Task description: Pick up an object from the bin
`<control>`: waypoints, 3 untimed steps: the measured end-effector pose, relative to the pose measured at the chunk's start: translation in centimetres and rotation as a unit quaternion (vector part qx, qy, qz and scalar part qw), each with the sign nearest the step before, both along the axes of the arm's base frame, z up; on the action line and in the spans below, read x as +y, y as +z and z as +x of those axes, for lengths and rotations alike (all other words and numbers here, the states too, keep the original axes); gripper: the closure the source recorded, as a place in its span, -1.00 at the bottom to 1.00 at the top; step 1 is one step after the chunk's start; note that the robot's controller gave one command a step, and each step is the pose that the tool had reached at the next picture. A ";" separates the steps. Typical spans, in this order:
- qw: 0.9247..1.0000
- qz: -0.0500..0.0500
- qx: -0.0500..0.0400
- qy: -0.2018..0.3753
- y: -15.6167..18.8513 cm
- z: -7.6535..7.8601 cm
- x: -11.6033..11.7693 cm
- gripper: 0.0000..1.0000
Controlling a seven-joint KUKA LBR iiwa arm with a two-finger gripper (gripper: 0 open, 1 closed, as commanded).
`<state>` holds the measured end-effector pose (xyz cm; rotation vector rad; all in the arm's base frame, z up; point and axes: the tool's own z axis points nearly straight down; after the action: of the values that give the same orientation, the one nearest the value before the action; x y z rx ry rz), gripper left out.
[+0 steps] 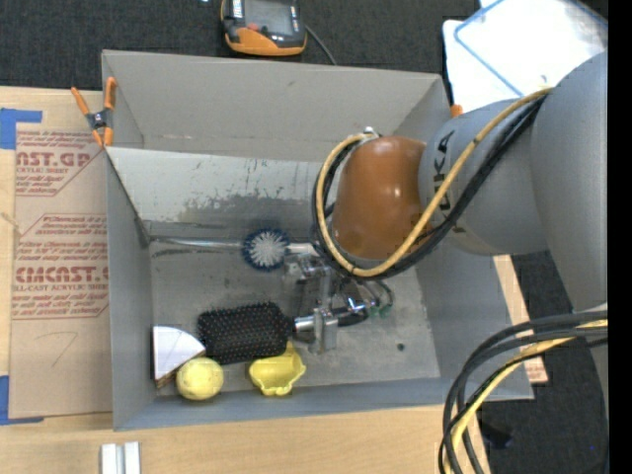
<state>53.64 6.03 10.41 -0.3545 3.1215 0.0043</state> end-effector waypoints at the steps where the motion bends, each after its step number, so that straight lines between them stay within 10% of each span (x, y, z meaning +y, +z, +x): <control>1: 1.000 0.002 -0.008 0.019 -3.4 -1.6 0.4 -1.00; 2: 0.984 0.001 -0.009 0.177 -3.4 1.0 1.4 1.00; 3: 0.984 0.001 -0.009 0.177 -3.3 1.0 1.4 1.00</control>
Offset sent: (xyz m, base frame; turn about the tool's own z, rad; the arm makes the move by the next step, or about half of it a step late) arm 0.0091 0.0133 -0.0341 -0.3565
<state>54.66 7.47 7.09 -0.8952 2.9928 0.0031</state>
